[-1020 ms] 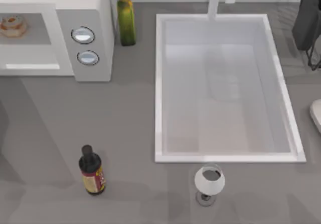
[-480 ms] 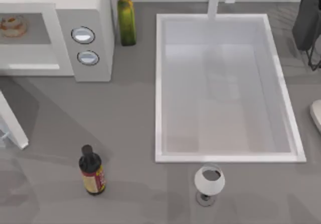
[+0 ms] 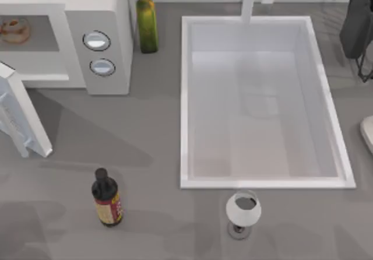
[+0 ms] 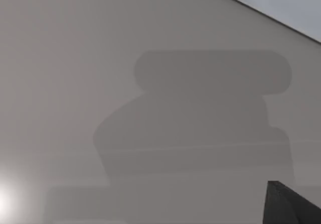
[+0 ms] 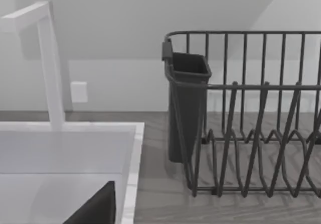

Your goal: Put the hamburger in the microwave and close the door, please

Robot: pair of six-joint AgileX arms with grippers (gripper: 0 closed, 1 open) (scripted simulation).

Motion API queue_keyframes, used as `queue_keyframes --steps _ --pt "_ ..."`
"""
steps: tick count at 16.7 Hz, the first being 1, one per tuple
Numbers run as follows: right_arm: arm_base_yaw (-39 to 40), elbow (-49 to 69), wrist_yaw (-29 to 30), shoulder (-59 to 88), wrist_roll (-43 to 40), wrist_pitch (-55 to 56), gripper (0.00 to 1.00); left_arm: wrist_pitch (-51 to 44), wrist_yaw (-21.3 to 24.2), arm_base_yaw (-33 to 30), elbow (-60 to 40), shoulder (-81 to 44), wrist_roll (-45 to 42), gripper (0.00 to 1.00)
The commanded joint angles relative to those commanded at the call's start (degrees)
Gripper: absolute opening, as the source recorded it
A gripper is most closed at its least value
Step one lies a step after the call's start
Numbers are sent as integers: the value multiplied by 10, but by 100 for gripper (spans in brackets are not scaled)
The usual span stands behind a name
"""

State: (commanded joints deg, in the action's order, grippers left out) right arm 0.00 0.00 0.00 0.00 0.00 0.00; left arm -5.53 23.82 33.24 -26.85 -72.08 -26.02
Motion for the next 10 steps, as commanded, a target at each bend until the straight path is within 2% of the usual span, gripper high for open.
queue_keyframes --steps 2,5,10 --pt "0 0 0 0 0 0 100 -1 1 1 -1 -2 1 0" --pt "0 0 0 0 0 0 100 0 -31 -36 10 15 38 0" --pt "0 0 0 0 0 0 100 4 -128 -198 48 69 149 0"
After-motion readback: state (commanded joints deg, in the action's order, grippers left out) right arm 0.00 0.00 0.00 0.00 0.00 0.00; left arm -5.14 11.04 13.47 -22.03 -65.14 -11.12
